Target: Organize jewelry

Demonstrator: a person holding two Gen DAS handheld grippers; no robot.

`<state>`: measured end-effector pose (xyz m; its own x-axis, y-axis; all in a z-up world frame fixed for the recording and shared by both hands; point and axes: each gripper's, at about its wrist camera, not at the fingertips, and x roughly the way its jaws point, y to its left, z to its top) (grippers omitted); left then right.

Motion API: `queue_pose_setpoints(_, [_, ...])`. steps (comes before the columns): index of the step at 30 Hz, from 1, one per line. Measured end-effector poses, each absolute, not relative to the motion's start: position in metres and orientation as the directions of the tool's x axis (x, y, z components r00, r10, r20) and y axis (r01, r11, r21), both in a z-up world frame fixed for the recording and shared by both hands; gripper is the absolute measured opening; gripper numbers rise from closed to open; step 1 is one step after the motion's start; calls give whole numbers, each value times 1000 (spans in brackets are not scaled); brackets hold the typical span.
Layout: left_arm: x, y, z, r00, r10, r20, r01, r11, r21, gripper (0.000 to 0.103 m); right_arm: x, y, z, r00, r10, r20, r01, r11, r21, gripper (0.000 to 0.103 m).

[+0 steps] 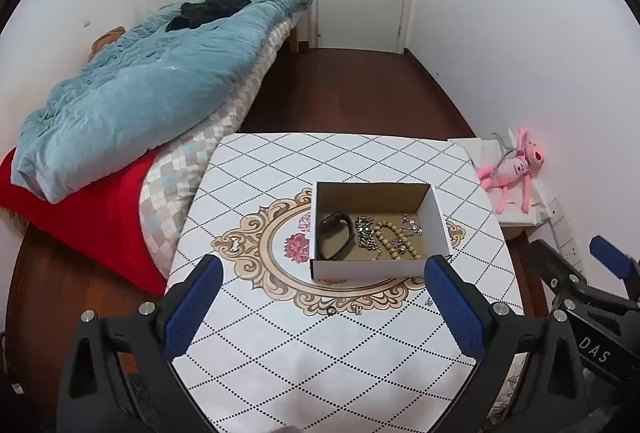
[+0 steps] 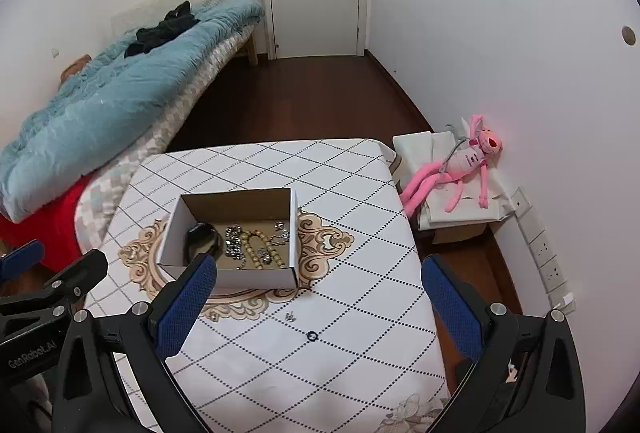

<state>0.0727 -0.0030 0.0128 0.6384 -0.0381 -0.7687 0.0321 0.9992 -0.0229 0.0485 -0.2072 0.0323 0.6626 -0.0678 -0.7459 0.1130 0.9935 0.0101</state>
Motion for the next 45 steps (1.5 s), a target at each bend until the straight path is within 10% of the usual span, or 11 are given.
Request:
queue_pose_setpoints(14, [81, 24, -89, 492, 79, -867, -77, 996, 47, 103, 58, -240, -89, 472, 35, -881, 169, 977, 129, 99])
queue_pose_setpoints(21, [81, 36, -141, 388, 93, -917, -91, 994, 63, 103, 61, -239, -161, 403, 60, -913, 183, 973, 144, 79])
queue_pose_setpoints(30, [87, 28, -160, 354, 90, -931, -63, 995, 72, 103, 56, -217, -175, 484, -19, -875, 114, 993, 42, 15])
queue_pose_setpoints(40, [103, 12, -171, 366, 49, -929, -6, 999, 50, 101, 52, -221, -161, 524, 17, -852, 110, 990, 88, 13])
queue_pose_setpoints(45, [112, -5, -180, 352, 29, -936, 55, 997, 52, 64, 53, -219, -156, 530, 24, -848, 106, 990, 95, 13])
